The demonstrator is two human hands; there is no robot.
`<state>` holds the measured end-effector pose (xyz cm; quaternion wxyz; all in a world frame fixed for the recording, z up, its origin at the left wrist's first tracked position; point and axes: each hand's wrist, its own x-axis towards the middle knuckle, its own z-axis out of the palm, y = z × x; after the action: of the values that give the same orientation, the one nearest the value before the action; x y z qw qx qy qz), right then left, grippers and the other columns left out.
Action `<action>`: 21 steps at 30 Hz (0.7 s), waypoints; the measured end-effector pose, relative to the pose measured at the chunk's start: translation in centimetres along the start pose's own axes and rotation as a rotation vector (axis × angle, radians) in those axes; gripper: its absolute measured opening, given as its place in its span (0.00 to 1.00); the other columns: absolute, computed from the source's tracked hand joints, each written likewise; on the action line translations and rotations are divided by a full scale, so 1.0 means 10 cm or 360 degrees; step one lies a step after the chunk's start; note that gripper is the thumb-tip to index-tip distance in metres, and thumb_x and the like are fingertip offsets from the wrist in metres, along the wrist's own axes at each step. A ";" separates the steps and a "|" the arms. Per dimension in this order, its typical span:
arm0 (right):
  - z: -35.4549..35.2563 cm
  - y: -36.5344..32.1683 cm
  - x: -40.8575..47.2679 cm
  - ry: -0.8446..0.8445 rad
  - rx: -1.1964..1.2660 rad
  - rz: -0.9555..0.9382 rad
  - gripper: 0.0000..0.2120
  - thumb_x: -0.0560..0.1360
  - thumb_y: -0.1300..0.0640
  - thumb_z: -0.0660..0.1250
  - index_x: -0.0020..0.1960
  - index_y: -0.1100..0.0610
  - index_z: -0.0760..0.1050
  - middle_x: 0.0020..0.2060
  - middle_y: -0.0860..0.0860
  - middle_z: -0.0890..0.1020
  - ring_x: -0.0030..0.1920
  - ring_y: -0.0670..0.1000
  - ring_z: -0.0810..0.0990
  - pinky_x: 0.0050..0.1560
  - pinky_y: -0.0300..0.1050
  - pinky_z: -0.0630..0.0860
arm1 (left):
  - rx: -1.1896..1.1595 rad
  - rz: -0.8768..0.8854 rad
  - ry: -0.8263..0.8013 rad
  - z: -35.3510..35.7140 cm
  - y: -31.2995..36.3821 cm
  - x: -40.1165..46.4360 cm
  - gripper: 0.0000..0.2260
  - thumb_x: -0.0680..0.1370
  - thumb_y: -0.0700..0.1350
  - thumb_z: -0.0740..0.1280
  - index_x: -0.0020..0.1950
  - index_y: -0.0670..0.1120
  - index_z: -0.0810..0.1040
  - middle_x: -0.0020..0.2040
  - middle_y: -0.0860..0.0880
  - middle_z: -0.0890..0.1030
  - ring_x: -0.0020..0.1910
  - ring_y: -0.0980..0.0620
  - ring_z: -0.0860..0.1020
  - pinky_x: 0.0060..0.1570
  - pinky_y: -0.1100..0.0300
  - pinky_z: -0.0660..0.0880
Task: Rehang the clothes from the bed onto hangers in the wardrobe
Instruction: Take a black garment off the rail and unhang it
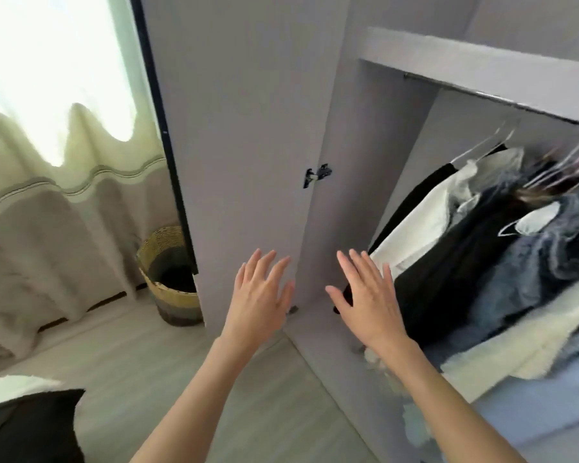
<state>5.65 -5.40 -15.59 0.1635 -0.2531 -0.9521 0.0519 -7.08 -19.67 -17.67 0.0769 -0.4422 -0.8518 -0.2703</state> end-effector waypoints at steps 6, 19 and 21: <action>-0.06 0.69 0.17 0.0079 -0.0219 0.0369 0.28 0.75 0.42 0.52 0.67 0.58 0.70 0.63 0.57 0.76 0.66 0.59 0.72 0.62 0.65 0.66 | -0.0163 0.0294 -0.0210 0.51 0.25 0.75 0.22 0.77 0.54 0.52 0.65 0.44 0.73 0.64 0.41 0.74 0.67 0.37 0.69 0.60 0.41 0.69; -0.14 1.33 0.94 0.0268 -0.0474 0.0899 0.27 0.75 0.44 0.52 0.67 0.58 0.70 0.63 0.59 0.75 0.66 0.60 0.71 0.64 0.62 0.64 | -0.0289 0.1038 -0.0253 0.98 0.75 2.42 0.19 0.77 0.49 0.55 0.64 0.44 0.73 0.61 0.41 0.76 0.64 0.37 0.72 0.58 0.41 0.71; -0.16 1.44 1.04 0.0285 -0.0543 0.0974 0.26 0.75 0.46 0.51 0.66 0.59 0.72 0.63 0.60 0.76 0.66 0.61 0.71 0.64 0.61 0.63 | -0.0323 0.1062 -0.0291 1.10 0.77 2.52 0.17 0.77 0.47 0.57 0.64 0.44 0.74 0.60 0.41 0.77 0.63 0.37 0.73 0.57 0.41 0.72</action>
<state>4.37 12.34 -13.76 0.1785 -0.5536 -0.8091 -0.0836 -14.77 7.65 -14.58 0.0403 -0.7236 -0.6327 -0.2728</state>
